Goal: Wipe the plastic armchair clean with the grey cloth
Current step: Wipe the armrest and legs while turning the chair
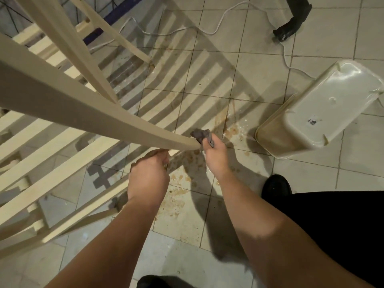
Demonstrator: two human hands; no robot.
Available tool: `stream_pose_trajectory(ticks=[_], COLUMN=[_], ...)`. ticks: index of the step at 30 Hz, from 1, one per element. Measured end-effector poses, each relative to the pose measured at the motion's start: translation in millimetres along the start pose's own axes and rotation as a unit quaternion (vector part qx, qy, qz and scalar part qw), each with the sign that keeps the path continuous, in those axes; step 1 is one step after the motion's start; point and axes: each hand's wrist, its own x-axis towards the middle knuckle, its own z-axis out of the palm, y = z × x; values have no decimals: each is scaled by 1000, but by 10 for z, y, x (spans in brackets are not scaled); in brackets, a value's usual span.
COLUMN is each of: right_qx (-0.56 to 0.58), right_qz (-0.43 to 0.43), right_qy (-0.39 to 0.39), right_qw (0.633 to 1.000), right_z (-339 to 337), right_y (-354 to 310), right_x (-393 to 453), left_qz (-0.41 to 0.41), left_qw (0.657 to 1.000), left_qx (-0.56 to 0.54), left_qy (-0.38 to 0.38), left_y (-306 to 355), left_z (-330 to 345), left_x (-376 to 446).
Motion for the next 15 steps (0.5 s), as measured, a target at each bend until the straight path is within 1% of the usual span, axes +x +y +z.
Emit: stream_pose_trajectory(ticks=[2, 4, 5, 6, 7, 10, 12, 14, 15], right_qx=[66, 119, 120, 117, 95, 31, -6, -29, -21], right_qz=[-52, -82, -86, -75, -46, 67, 103, 98, 87], right_qy=[-4, -17, -10, -1, 4, -1, 34, 119, 162], right_qw=[996, 989, 989, 990, 994, 997, 994, 988, 983], right_z=[79, 224, 273, 300, 278, 72, -72, -215, -289], right_y=[-145, -221, -216, -163, -98, 35, 53, -15, -34], right_x=[-120, -314, -381, -384, -323, -19, 200, 328, 384], left_qz=[-3, -2, 0, 1, 0, -2, -2, -14, -20], left_qw=[1000, 1000, 1000, 1000, 1000, 1000, 1000, 1000, 1000], left_qx=[1, 3, -1, -4, -5, 6, 7, 9, 8], left_qy=[6, 18, 25, 28, 28, 26, 25, 15, 12], left_y=[2, 7, 8, 8, 9, 13, 1, -3, 2], left_z=[20, 23, 27, 29, 31, 34, 42, 58, 62], left_x=[1, -13, -21, -27, -26, -12, -7, -5, -3])
